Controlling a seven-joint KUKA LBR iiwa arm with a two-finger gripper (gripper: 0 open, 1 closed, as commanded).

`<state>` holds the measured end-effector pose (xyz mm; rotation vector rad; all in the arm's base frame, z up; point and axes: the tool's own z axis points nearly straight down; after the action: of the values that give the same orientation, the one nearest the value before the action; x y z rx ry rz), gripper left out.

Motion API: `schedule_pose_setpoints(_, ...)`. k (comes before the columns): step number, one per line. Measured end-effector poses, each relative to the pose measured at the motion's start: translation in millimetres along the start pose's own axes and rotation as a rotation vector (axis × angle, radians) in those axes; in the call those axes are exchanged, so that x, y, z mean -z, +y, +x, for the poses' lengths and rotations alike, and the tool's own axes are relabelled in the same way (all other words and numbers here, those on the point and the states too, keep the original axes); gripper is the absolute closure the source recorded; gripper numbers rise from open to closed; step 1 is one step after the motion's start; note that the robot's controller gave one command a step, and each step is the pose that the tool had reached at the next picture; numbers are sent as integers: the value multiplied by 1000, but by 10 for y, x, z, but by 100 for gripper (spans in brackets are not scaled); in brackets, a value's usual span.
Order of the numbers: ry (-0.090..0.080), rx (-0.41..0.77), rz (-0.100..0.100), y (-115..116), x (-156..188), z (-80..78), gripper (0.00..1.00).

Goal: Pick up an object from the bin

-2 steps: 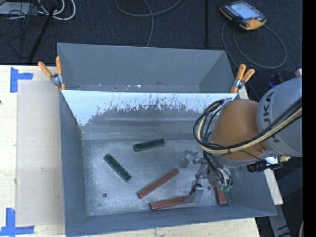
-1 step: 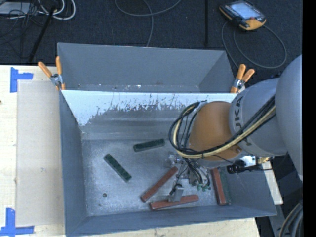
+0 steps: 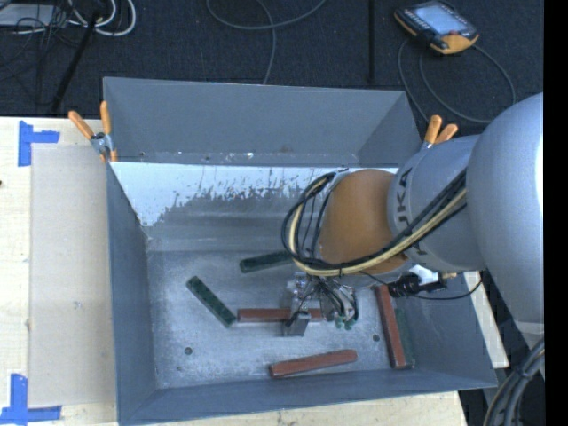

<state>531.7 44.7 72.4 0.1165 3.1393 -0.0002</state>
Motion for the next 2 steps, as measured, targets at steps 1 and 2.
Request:
schedule_pose_setpoints(1,0,1,0,0,0,0,100)
schedule_pose_setpoints(2,0,-17,0,-164,626,-324,100)
